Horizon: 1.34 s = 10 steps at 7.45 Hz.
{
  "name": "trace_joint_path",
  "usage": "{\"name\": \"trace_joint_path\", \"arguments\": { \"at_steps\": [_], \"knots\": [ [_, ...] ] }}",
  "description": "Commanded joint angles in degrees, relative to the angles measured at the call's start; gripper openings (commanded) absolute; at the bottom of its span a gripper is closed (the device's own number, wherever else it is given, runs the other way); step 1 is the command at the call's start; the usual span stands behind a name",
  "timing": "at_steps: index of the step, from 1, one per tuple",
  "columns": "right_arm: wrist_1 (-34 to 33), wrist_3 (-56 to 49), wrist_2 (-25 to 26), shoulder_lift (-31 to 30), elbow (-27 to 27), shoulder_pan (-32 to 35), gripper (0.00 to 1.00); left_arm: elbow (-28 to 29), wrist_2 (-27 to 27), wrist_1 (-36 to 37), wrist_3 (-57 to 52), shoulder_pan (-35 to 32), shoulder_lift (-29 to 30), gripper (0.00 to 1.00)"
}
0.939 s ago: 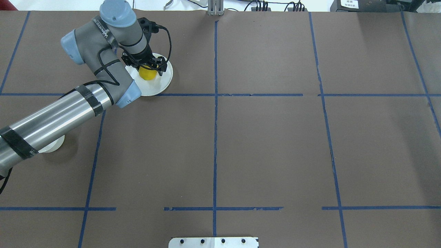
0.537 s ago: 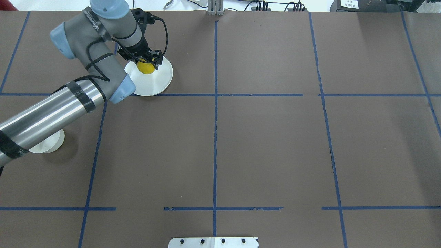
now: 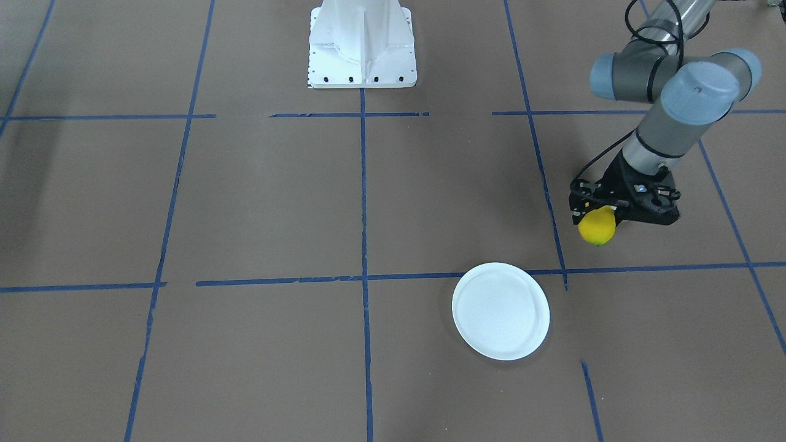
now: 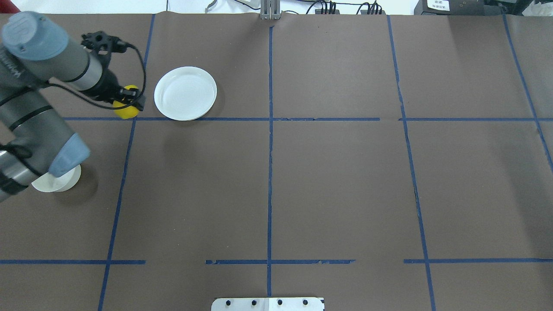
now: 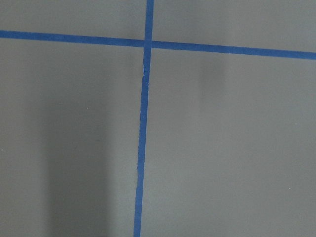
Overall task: Move lemon from plate to bowl
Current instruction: 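Lift the lemon with the left gripper and carry it over the white bowl, then lower the lemon into the bowl and open the left gripper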
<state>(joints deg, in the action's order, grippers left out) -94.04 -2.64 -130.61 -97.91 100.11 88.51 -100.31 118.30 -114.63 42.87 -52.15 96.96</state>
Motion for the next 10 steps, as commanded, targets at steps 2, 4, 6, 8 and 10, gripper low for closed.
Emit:
{"name": "trace_joint_path", "arguments": {
  "at_steps": [2, 4, 6, 8, 10],
  "knots": [
    [0.00, 0.00, 0.00, 0.00, 0.00, 0.00, 1.00, -1.56, 0.00, -8.94, 0.81, 0.30, -11.87, 0.00],
    [0.00, 0.00, 0.00, 0.00, 0.00, 0.00, 1.00, -1.47, 0.27, -8.94, 0.72, 0.39, -13.29, 0.00],
    [0.00, 0.00, 0.00, 0.00, 0.00, 0.00, 1.00, -1.29, 0.62, -8.94, 0.55, 0.74, -13.29, 0.37],
    [0.00, 0.00, 0.00, 0.00, 0.00, 0.00, 1.00, -1.12, 0.71, -9.12, 0.10, 0.82, -13.29, 1.00],
    [0.00, 0.00, 0.00, 0.00, 0.00, 0.00, 1.00, -2.52, 0.88, -8.77, -0.59, 0.21, -13.38, 1.00]
  ]
}}
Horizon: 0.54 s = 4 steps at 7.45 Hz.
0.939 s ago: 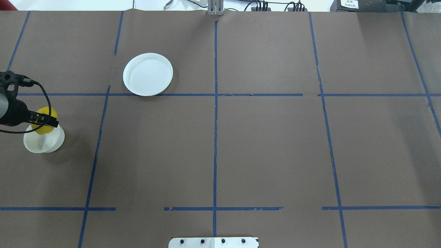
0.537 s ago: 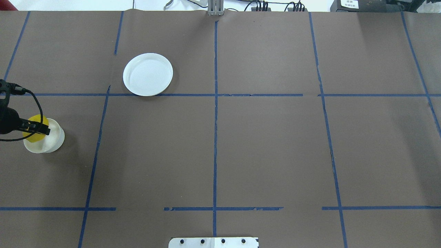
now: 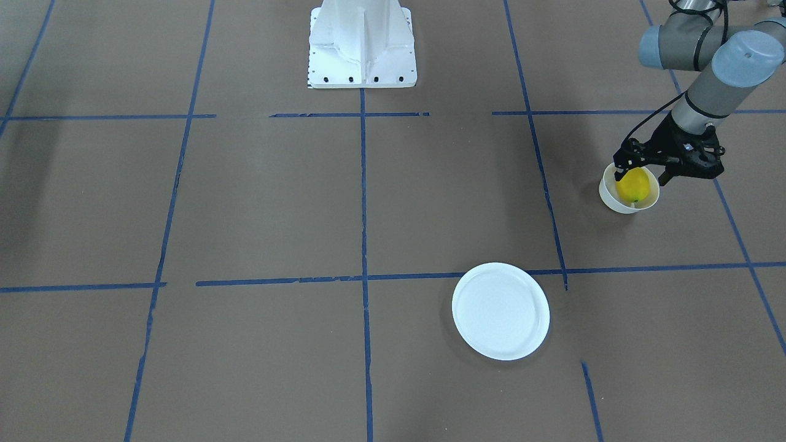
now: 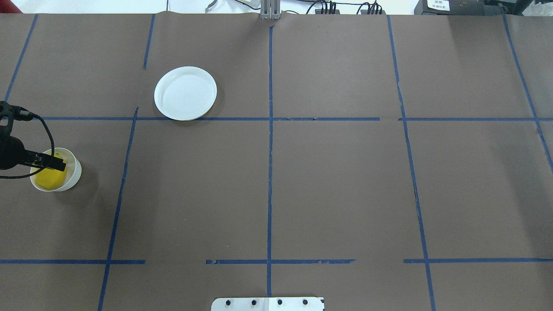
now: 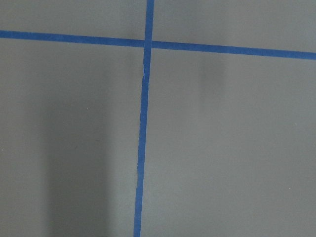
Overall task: Move lemon from plate to bowl
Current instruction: 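Lower the lemon into the bowl and open the left gripper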
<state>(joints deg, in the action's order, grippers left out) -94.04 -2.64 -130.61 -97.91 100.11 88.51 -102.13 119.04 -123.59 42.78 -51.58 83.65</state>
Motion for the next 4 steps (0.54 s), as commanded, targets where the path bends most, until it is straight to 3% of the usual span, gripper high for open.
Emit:
{"name": "trace_joint_path", "arguments": {
  "at_steps": [1, 3, 4],
  "knots": [
    [0.00, 0.00, 0.00, 0.00, 0.00, 0.00, 1.00, -1.57, 4.57, 0.28, -8.16, -1.32, -2.06, 1.00],
    [0.00, 0.00, 0.00, 0.00, 0.00, 0.00, 1.00, 0.25, 11.97, 4.81, -19.95, -18.03, -2.87, 1.00],
    [0.00, 0.00, 0.00, 0.00, 0.00, 0.00, 1.00, 1.22, 12.17, 11.29, -30.28, -23.77, -1.92, 1.00]
  ]
}}
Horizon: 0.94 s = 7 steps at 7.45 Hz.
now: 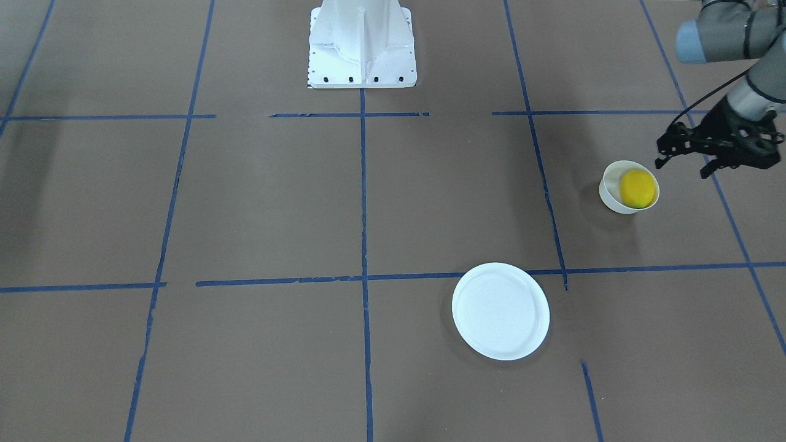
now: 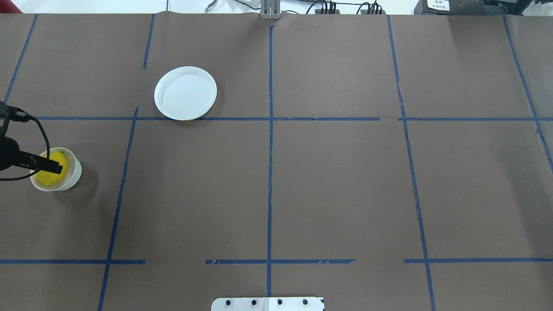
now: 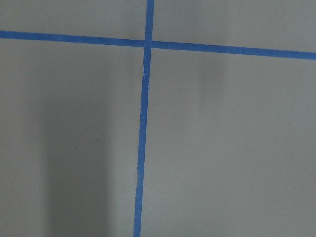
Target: Move lemon from plate to bowl
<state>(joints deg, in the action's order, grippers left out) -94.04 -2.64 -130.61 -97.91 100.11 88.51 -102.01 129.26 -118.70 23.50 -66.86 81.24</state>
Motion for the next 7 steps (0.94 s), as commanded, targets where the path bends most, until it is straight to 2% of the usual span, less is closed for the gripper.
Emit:
{"name": "trace_joint_path", "arguments": {
  "at_steps": [1, 2, 3, 4, 7],
  "knots": [
    [0.00, 0.00, 0.00, 0.00, 0.00, 0.00, 1.00, 2.85, 1.96, 14.99, -19.99, -14.29, 4.59, 1.00],
    [0.00, 0.00, 0.00, 0.00, 0.00, 0.00, 1.00, 4.52, 1.87, 23.00, -27.65, -20.01, 8.64, 1.00],
    [0.00, 0.00, 0.00, 0.00, 0.00, 0.00, 1.00, 6.28, 1.96, 27.16, -32.60, -23.98, 10.50, 1.00],
    [0.00, 0.00, 0.00, 0.00, 0.00, 0.00, 1.00, 6.29, 2.04, 29.56, -32.56, -25.06, 11.74, 1.00],
    [0.00, 0.00, 0.00, 0.00, 0.00, 0.00, 1.00, 7.34, 2.22, 29.76, -31.25, -25.25, 10.61, 1.00]
  ]
}}
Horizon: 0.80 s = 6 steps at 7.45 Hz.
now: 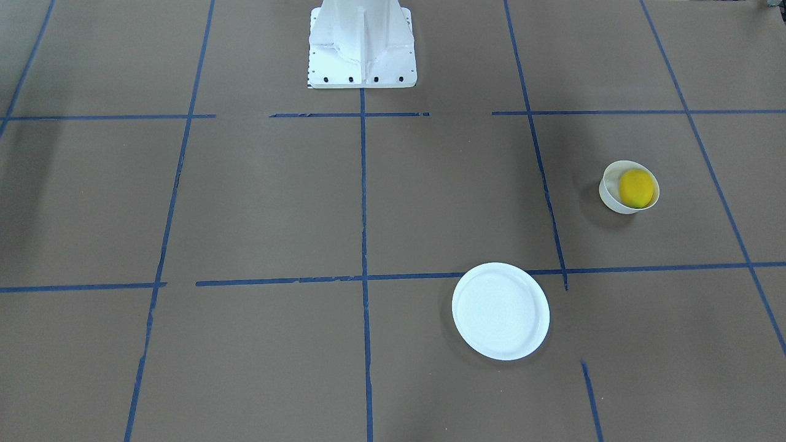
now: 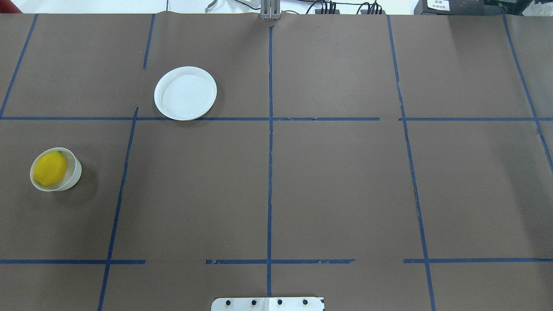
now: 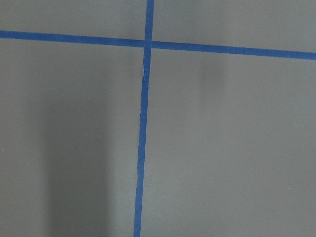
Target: Move lemon from plate to bowl
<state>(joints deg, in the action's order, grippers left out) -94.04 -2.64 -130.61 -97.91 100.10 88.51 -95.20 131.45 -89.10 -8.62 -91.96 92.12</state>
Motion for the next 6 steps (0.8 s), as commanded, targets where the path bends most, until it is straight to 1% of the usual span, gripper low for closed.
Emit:
{"name": "trace_joint_path", "arguments": {
  "at_steps": [1, 4, 5, 6],
  "knots": [
    [0.00, 0.00, 0.00, 0.00, 0.00, 0.00, 1.00, -0.33, 0.03, -0.45, 1.66, -0.15, -2.28, 1.00],
    [0.00, 0.00, 0.00, 0.00, 0.00, 0.00, 1.00, 0.10, 1.17, -0.64, 1.76, -0.15, -2.47, 1.00],
    [0.00, 0.00, 0.00, 0.00, 0.00, 0.00, 1.00, 0.45, 2.56, -0.64, 1.76, -0.15, -2.82, 1.00],
    [0.00, 0.00, 0.00, 0.00, 0.00, 0.00, 1.00, -0.16, 3.01, -0.90, 1.41, -0.15, -4.91, 1.00]
  ]
}}
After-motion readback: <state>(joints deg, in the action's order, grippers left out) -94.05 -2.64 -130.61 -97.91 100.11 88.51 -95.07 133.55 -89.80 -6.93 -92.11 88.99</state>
